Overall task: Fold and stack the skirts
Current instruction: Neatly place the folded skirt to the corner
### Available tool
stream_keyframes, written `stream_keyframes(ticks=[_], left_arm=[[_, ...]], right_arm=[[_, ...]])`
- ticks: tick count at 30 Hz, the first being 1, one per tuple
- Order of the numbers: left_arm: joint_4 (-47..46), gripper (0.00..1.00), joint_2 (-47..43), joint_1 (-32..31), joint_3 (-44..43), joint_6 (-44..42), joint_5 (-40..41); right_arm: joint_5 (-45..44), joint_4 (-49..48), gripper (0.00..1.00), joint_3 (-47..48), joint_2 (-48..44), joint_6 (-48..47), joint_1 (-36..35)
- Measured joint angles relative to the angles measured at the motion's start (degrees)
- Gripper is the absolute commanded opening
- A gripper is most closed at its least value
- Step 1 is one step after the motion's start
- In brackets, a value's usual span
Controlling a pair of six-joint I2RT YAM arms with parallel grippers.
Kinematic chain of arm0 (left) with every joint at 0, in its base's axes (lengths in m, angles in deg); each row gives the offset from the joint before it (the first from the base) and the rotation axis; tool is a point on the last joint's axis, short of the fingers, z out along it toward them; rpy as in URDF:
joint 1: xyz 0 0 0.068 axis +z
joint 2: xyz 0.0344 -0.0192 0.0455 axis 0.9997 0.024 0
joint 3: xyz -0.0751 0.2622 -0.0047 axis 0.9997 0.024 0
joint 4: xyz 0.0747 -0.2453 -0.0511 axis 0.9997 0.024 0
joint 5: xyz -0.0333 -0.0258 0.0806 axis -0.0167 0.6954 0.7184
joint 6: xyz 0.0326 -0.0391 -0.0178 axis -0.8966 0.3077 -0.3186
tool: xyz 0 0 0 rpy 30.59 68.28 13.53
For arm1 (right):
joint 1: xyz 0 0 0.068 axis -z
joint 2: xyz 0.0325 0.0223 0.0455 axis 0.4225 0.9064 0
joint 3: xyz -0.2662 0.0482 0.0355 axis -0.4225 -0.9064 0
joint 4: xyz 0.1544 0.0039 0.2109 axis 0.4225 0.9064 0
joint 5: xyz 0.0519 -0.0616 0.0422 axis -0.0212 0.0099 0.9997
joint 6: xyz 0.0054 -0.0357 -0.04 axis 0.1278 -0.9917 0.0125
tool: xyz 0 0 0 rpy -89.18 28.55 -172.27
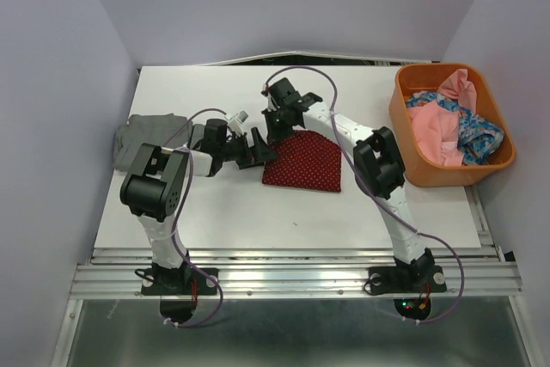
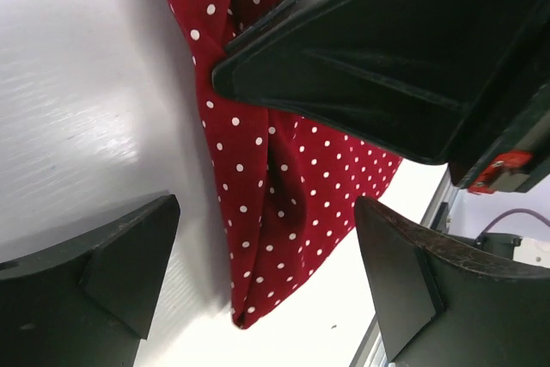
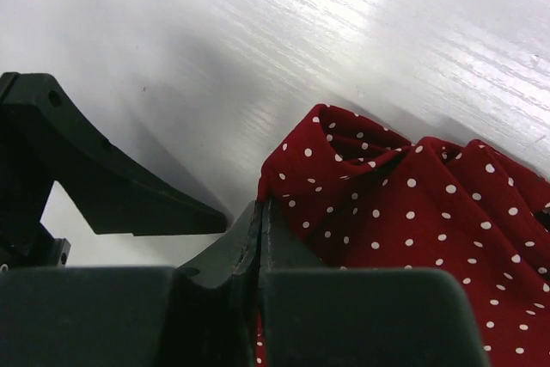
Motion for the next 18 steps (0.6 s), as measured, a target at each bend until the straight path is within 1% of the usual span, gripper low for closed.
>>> stream_keyframes(ticks=[6,9,15,18], left_arm=[[-2.9,0.97,1.0,-1.0,0.0,3.1,1.0],[-3.8,0.96,1.4,-1.8,-0.4,4.4,2.8],[-4.9,0.96,3.7,-3.0,-3.1,6.1,5.6],[-5.4,0.93,4.5,-4.1,-4.0,6.1,6.8]], right_arm=[[1.3,0.0,0.0,0.0,-0.2,1.0,1.1],[2.2,0.0,0.0,0.0,-0.3,1.5,1.5],[3.4,0.0,0.0,0.0,-1.1,2.4,2.2],[3.8,0.0,0.0,0.0,-1.6,2.9,2.3]])
